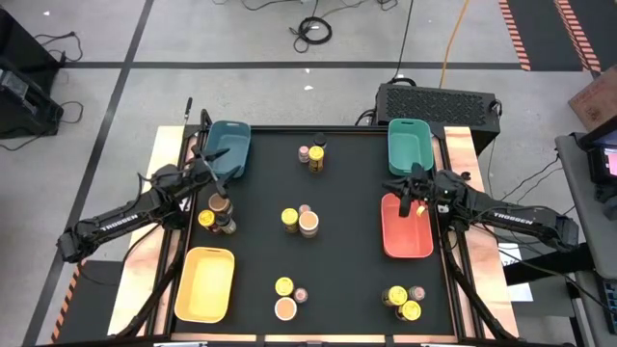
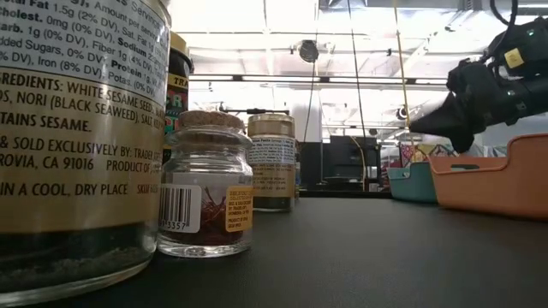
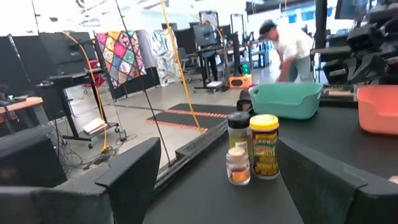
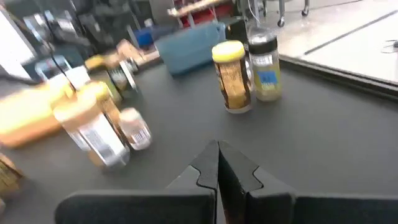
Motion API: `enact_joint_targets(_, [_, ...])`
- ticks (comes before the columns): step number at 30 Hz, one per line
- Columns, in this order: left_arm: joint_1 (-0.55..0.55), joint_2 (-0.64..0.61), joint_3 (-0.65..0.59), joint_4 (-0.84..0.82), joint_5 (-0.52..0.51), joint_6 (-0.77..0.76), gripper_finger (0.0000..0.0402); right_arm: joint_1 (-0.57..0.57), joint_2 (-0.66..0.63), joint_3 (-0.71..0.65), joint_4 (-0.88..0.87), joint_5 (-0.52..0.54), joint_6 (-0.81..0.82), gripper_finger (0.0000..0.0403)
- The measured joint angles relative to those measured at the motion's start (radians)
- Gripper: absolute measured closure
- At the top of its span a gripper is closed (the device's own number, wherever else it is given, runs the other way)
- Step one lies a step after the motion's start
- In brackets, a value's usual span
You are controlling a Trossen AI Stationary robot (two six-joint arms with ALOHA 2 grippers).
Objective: Sort spices by type
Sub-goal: Put the yellow spice bottle into the green bin
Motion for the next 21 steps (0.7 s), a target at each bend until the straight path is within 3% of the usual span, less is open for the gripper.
enact_joint_targets(6, [0.0, 0.001, 0.0, 0.061, 0.039, -0.131, 0.0082, 0.001, 0.0, 0.052, 0.121, -0.01, 0.07, 0.0403])
enact_joint_targets(11, [0.0, 0.001, 0.0, 0.105, 0.125, -0.214, 0.0082, 0.003, 0.022, 0.201, 0.089, -0.192, 0.023, 0.0403])
enact_joint_targets(14, [0.0, 0.001, 0.0, 0.105, 0.189, -0.29, 0.0082, 0.008, 0.072, 0.322, 0.016, -0.265, 0.006, 0.0403])
enact_joint_targets(18, [0.0, 0.002, 0.02, 0.083, 0.26, -0.335, 0.0082, 0.054, 0.187, 0.497, -0.161, -0.266, -0.038, 0.0403])
enact_joint_targets(21, [-0.004, 0.004, 0.094, 0.009, 0.407, -0.339, 0.0082, 0.113, 0.3, 0.619, -0.268, -0.266, -0.058, 0.0403])
